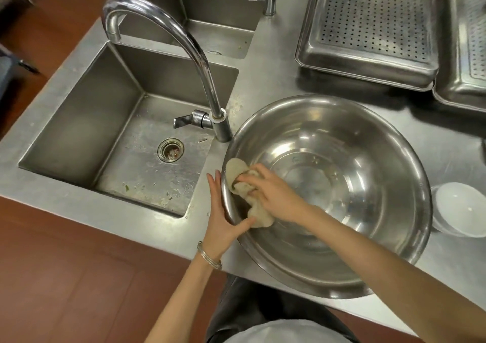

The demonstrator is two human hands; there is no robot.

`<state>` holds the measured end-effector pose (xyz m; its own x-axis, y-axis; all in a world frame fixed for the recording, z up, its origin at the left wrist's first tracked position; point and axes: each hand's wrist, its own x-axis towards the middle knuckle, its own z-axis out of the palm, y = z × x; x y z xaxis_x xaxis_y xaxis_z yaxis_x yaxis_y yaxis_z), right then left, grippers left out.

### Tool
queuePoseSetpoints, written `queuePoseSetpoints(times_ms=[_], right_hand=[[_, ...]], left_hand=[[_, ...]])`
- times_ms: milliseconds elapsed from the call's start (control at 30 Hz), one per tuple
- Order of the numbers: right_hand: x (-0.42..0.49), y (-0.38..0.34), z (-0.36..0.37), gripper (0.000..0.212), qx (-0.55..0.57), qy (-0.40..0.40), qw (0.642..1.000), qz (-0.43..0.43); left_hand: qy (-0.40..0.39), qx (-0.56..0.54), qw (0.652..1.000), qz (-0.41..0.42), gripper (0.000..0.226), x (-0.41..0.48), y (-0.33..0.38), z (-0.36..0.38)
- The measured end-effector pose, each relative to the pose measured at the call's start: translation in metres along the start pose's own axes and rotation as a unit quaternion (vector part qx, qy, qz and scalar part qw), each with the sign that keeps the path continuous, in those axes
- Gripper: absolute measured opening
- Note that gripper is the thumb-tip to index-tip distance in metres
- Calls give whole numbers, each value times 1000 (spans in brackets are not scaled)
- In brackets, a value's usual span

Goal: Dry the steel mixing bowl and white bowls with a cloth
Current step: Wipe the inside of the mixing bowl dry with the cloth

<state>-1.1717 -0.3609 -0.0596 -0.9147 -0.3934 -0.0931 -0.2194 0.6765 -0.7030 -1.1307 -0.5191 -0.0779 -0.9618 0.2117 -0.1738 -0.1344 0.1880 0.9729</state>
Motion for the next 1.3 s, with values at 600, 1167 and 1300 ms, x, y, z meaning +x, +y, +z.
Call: queuePoseSetpoints(times_ms=[600, 1167, 1300], right_hand=[[-146, -15, -32, 36, -53, -113, 992, 36], [-169, -42, 26, 24, -314, 176, 913, 190], [-124, -64, 55, 39, -281, 182, 921, 201]], left_hand=[[-11, 224, 950, 215, 53, 1, 7, 3], [46, 405, 819, 404, 36, 6, -22, 7], [42, 424, 804, 415, 38, 6, -20, 6]])
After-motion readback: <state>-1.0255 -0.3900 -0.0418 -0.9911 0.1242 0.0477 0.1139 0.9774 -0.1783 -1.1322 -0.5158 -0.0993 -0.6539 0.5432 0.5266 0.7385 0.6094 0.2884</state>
